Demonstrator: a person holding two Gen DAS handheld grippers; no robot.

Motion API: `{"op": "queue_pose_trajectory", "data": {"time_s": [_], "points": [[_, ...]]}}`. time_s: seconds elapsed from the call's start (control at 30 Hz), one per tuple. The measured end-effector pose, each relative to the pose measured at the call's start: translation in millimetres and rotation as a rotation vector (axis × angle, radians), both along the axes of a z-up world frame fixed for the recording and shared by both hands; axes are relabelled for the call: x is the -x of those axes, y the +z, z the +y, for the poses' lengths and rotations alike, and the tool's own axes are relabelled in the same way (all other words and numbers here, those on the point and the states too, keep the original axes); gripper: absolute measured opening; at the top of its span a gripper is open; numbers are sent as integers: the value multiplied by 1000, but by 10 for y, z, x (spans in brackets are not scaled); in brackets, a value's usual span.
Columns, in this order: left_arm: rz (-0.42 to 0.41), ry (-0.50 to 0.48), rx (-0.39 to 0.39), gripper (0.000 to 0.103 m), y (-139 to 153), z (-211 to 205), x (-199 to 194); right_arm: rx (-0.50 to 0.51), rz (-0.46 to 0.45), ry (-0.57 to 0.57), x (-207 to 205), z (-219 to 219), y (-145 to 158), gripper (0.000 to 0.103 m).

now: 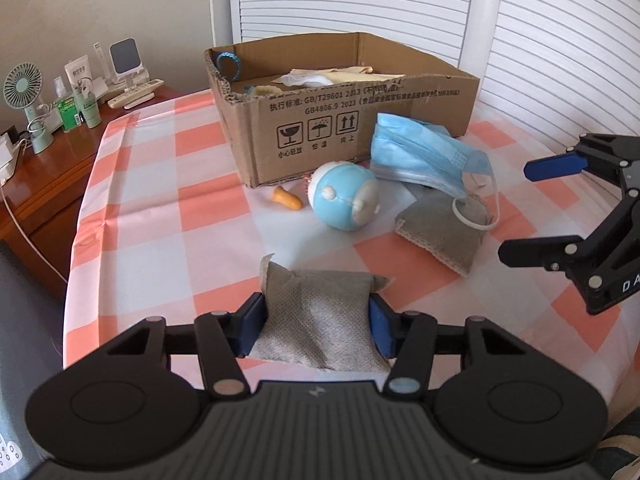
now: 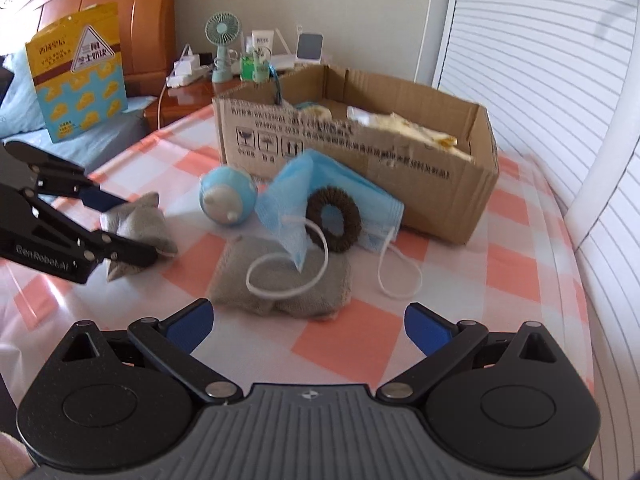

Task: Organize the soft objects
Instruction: 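Close the left gripper on the grey pouch while the right gripper grasps the brown scrunchie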

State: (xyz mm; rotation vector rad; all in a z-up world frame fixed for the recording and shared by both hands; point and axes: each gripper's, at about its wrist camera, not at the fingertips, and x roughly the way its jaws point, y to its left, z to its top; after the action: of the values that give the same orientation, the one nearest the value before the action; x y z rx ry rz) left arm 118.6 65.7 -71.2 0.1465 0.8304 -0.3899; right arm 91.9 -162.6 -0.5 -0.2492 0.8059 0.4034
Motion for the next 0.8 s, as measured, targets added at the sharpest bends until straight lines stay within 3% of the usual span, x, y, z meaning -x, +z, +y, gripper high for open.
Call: {"op": "queue_pose_trajectory", "data": {"time_s": [0.33, 0.5, 0.63, 0.8], "points": [[0, 12, 5, 54, -11, 23, 18, -10, -107, 66, -163, 259, 282, 98], [1, 9, 3, 55, -17, 22, 17, -81, -127, -2, -341, 84, 399, 96], [2, 4, -2, 55, -19, 7, 7, -79, -122, -76, -464, -112, 388, 89], [4, 2, -3, 56, -21, -12, -6, -66, -68, -144, -607, -232, 209, 72]]}}
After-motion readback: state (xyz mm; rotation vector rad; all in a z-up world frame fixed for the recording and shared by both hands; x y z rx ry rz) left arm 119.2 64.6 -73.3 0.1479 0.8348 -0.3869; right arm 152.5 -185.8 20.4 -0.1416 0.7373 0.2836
